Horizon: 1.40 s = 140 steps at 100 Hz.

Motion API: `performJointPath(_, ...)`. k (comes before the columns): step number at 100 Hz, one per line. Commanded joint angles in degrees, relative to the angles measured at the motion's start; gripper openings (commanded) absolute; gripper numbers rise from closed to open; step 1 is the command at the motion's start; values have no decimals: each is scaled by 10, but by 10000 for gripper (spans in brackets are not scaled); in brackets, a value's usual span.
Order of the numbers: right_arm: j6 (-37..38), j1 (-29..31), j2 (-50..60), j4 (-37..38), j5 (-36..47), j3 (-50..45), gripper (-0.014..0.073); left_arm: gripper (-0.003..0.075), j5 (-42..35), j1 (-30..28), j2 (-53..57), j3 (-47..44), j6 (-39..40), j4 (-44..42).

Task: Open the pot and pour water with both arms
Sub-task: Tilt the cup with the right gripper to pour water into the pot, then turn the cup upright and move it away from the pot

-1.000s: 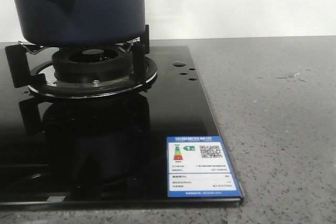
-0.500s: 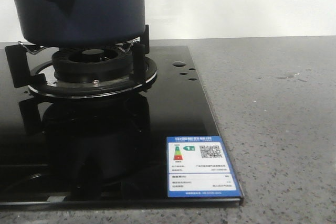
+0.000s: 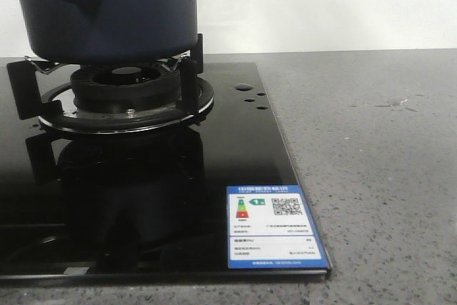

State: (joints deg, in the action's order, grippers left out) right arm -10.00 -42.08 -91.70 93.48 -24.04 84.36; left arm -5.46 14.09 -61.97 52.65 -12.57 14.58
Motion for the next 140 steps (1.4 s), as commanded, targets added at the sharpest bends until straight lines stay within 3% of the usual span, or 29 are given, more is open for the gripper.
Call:
performJointPath(1, -1, 0, 27, 27, -3, 22, 302, 369, -72, -1, 16, 22, 0, -2)
performJointPath(77, 16, 0, 27, 26, 0, 22, 302, 369, -72, -1, 16, 22, 0, -2)
performJointPath(87, 71, 0, 27, 16, -11, 22, 302, 369, -72, -1, 16, 22, 0, -2)
performJointPath(111, 299, 9, 41, -11, -89, 22, 302, 369, -72, -1, 16, 22, 0, -2)
performJointPath(126, 388, 48, 78, -123, -52, 19, 302, 369, -72, -1, 16, 22, 0, -2)
performJointPath(140, 466, 101, 122, -165, -1, -20, 302, 369, -72, -1, 16, 22, 0, -2)
